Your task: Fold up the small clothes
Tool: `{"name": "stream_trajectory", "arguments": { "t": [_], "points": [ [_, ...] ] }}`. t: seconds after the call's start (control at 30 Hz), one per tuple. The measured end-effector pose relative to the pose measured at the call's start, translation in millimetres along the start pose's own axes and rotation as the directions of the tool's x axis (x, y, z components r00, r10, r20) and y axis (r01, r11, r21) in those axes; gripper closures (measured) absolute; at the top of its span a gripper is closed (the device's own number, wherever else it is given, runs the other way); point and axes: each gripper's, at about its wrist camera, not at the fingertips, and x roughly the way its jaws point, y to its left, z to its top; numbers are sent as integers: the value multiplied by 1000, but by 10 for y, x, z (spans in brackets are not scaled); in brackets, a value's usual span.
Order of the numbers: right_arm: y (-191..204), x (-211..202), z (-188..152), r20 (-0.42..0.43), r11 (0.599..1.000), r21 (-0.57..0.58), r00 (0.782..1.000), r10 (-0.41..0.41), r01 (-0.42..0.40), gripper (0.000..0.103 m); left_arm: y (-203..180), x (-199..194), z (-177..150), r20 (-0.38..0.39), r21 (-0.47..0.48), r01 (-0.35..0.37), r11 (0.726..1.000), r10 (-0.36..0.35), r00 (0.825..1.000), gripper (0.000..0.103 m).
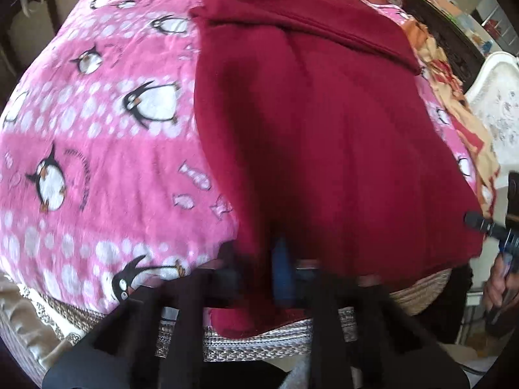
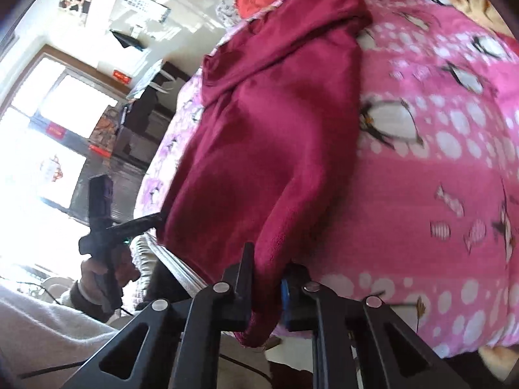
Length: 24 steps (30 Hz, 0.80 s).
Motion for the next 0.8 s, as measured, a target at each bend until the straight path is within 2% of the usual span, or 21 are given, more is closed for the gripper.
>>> {"name": "stream_trajectory", "arguments": {
  "t": [0.07,0.13,0.3,0.53,0.6,0.7,0.8],
  "points": [
    [39,-90,131,31,999,-7,998,47,-47,91,50,-79,134,2,-22,73,997,-73,997,94],
    [79,-189,347,80,996,-20,993,86,-85,92,95,-185,283,33,-33,109,993,-108,994,94],
    [-4,-247,1013,193,989,-11,970,145,-146,92,192,-416,881,155,-47,130,990,-122,980,94],
    [-235,-75,2034,294,994,14,950,102,-111,92,273,-353,2017,298,-39,69,997,-54,953,94],
    [-307,-4,2323,310,993,22,945,106,-119,92,295,-237,2367,319,-55,57,997,-36,947,94],
    [-454,137,2752,328,996,60,944,43,-66,92,289,-68,2715,334,-66,34,997,-10,943,94],
    [-642,278,3052,329,995,98,944,-17,-17,93,304,43,2969,313,-62,45,997,-23,949,94]
  ]
}}
